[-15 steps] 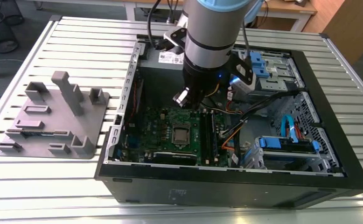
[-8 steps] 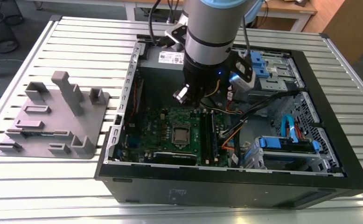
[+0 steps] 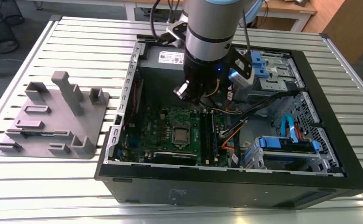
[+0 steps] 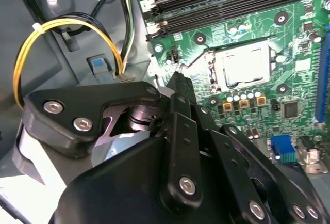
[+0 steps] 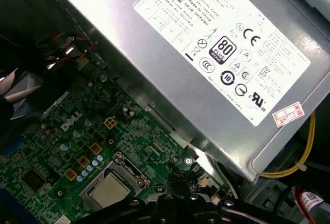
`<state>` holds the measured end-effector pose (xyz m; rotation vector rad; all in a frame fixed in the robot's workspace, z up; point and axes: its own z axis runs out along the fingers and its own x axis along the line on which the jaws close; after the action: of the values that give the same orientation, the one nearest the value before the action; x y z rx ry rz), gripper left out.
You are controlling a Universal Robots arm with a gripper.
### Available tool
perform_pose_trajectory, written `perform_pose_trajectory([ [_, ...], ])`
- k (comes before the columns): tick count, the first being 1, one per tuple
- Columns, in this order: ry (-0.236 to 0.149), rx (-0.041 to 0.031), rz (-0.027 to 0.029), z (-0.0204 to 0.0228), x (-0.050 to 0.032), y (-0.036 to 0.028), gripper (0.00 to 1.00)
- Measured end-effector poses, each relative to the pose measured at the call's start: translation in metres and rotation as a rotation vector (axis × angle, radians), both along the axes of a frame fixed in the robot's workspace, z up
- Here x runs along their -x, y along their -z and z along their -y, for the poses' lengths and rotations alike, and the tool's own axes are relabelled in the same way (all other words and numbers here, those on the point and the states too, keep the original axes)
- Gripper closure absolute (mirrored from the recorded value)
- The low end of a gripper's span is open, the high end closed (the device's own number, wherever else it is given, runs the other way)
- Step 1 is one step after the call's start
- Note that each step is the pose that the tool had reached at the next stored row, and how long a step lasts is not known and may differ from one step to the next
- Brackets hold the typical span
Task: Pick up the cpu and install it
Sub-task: 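Install the first cpu locking lever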
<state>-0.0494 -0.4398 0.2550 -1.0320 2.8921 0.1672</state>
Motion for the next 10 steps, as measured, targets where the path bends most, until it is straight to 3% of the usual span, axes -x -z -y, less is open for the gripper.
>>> perform_pose_trajectory([
  [5,0.013,0.0001,0.0,-0.0054,-0.0003,0.001,0.89],
  [10,0.019,0.0007,0.0,-0.0071,-0.0004,0.0063,0.89],
])
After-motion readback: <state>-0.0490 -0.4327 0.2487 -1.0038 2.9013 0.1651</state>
